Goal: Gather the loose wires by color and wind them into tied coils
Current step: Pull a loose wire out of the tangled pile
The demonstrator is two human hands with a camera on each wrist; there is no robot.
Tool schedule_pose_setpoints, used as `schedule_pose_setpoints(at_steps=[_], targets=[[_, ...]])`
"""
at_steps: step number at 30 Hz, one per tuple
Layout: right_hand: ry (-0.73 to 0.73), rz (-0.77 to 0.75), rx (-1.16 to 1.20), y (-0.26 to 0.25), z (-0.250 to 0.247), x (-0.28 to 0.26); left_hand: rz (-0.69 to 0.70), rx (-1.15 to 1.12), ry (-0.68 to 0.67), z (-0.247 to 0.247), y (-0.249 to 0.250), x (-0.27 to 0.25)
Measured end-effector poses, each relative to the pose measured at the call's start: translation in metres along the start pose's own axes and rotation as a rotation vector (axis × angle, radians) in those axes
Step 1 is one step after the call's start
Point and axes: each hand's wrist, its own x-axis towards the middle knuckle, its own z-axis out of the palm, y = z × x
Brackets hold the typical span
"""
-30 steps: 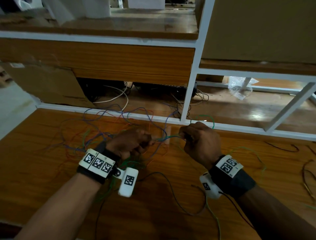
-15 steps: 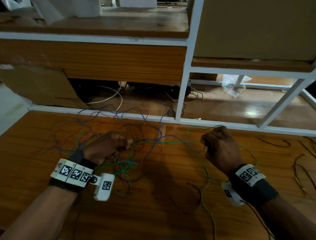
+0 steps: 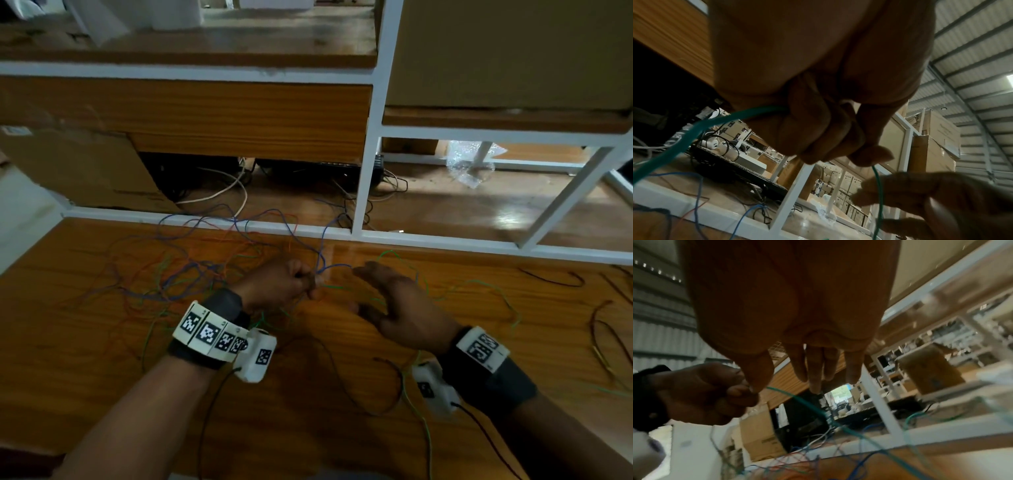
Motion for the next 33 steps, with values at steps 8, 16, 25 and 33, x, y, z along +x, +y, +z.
schedule_pose_setpoints(at_steps=[8,16,25,33], targets=[[0.300,-0.066,0.098,0.015,-0.027,0.007,0.078,-0.235,-0.001,-0.016,-0.002,-0.021],[0.388,0.209,-0.056,0.068,-0.066,-0.021,0.012,-0.122,0.329,-0.038,-0.043,-0.043],[0.017,-0.067,0.011,-0.044,-0.015,0.007,0.162,0.174,0.180,-0.002,0.018,-0.022],[0.312,0.028,0.147,-0.012,-0.060,0.004,0.278,0.014,0.254,-0.025,0.006,-0.034]])
